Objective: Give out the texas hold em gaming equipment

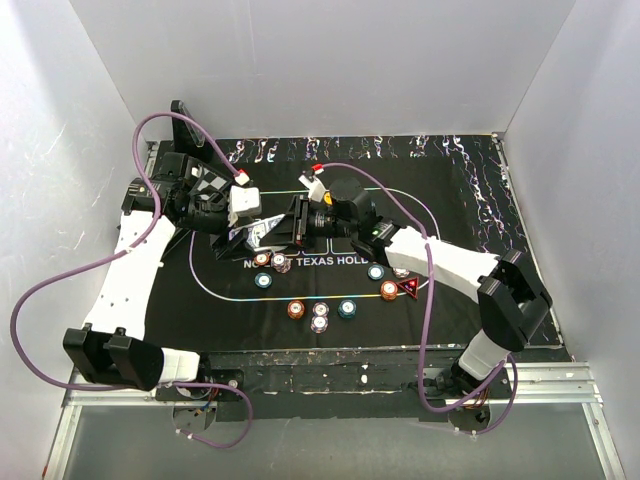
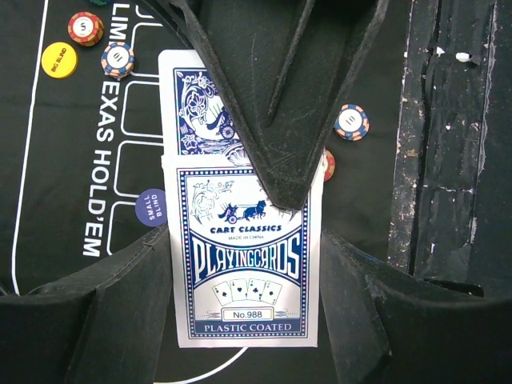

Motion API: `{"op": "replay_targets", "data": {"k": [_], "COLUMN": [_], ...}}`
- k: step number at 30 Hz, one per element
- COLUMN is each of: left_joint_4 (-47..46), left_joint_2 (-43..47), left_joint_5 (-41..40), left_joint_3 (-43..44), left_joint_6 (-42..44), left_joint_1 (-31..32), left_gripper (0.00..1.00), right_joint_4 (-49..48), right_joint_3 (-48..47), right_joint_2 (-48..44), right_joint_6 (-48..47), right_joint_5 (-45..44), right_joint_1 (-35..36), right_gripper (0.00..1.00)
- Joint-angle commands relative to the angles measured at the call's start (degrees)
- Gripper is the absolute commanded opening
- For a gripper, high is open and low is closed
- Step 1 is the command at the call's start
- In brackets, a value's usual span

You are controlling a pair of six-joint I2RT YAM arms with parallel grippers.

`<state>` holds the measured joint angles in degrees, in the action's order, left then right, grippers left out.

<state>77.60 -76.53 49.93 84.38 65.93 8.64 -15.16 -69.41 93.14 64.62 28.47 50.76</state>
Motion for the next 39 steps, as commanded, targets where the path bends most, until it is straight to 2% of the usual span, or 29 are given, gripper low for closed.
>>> {"op": "replay_targets", "data": {"k": [1,2,4,5,6,7,10,14,20,26,39], "left_joint_4": [10.37,10.55,10.38,9.94,9.59,9.06,4.5,0.72,-1.93,3.69,-8.08], "left_joint_2": [1.82,1.91,2.52,2.96,3.49,4.02,5.16,5.69,6.66,3.59,9.65], "left_joint_5": [4.12,4.29,4.47,4.56,5.0,5.09,2.99,-0.97,-3.35,-3.17,-5.29], "left_joint_3": [2.72,2.98,3.07,2.72,2.55,2.11,1.84,3.42,6.94,2.55,-7.12], "left_joint_6": [-2.91,-3.09,-3.7,-4.31,-4.84,-5.37,-12.64,-18.01,-22.23,-15.67,-8.63], "left_joint_1": [0.5,0.58,0.58,0.58,0.58,0.58,0.58,0.67,0.67,1.2,1.64], "left_gripper": [0.34,0.46,0.58,0.71,0.9,0.98,0.98,0.98,0.98,0.98,0.98], "right_joint_4": [-9.09,-9.8,-11.46,-12.43,-14.18,-15.5,-19.2,-18.69,-17.71,-16.22,-15.16], "right_joint_3": [2.95,3.66,4.71,5.24,5.86,6.64,7.7,7.62,6.92,5.51,2.26], "right_joint_2": [-1.91,-2.09,-2.18,-2.18,-2.0,-1.57,-0.68,-1.12,-1.56,-1.91,0.11], "right_joint_6": [2.69,3.14,4.37,5.16,6.38,7.53,10.69,10.97,12.02,12.64,12.81], "right_joint_5": [1.15,1.06,0.89,0.97,1.24,1.5,2.47,2.38,2.38,2.64,3.44], "right_joint_1": [0.65,0.65,0.57,0.57,0.48,0.56,0.13,-0.4,-0.4,-0.4,1.35], "right_gripper": [0.2,0.18,0.14,0.11,0.1,0.1,0.09,0.09,0.1,0.11,0.11]}}
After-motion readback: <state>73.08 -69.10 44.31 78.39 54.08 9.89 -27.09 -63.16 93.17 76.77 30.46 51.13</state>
